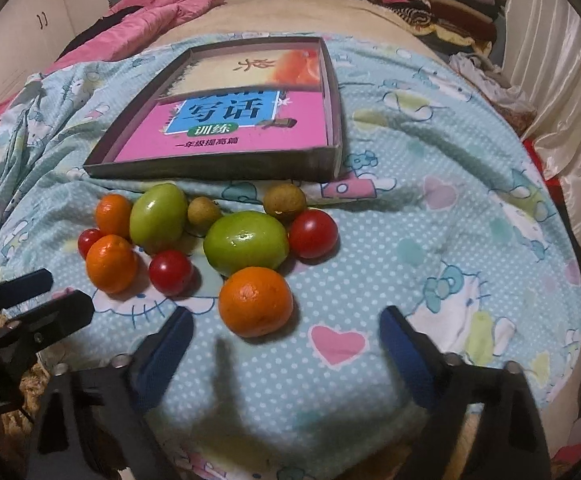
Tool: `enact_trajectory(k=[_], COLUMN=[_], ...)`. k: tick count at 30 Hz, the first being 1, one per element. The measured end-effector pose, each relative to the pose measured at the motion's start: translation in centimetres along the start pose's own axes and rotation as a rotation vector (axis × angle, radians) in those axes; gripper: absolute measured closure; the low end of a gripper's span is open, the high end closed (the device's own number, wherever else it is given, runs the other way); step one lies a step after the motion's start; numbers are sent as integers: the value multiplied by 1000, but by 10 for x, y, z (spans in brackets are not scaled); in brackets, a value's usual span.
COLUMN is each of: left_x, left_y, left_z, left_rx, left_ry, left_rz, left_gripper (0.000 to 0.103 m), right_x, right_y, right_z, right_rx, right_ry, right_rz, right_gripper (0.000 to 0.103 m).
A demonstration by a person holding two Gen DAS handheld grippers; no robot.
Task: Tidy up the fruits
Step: 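Grasp an orange with the left tool while the right tool grasps another orange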
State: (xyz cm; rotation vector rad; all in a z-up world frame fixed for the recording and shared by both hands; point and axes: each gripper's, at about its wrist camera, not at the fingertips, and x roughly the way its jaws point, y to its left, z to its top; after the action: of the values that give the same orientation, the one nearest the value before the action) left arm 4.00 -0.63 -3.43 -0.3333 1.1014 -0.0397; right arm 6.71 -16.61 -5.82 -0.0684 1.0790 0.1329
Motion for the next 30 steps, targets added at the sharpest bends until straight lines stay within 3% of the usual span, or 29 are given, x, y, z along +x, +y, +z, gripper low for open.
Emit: enact_trajectory(k=[6, 11, 21, 23, 30], left_x=[10, 19, 32, 37, 41], left_y=[0, -4, -16, -16, -15], left_z=[8, 12, 18, 20, 21], left_rx=[0, 15, 56, 60, 74], left_ry=[16, 28, 34, 39, 32], left_rz=[1, 2, 42, 56, 51], left_gripper=[38, 49, 56, 62, 63], right_x=[14, 19, 28, 29, 28], right_y=[5, 6, 1, -2, -9], right_z=[2, 6, 7, 7, 8], right_rx=[-24, -25, -1, 10, 43], right_ry=[18, 14, 30, 35, 24], right_rz=[48, 76, 132, 144, 195], right_gripper=[38, 48, 60, 62, 63])
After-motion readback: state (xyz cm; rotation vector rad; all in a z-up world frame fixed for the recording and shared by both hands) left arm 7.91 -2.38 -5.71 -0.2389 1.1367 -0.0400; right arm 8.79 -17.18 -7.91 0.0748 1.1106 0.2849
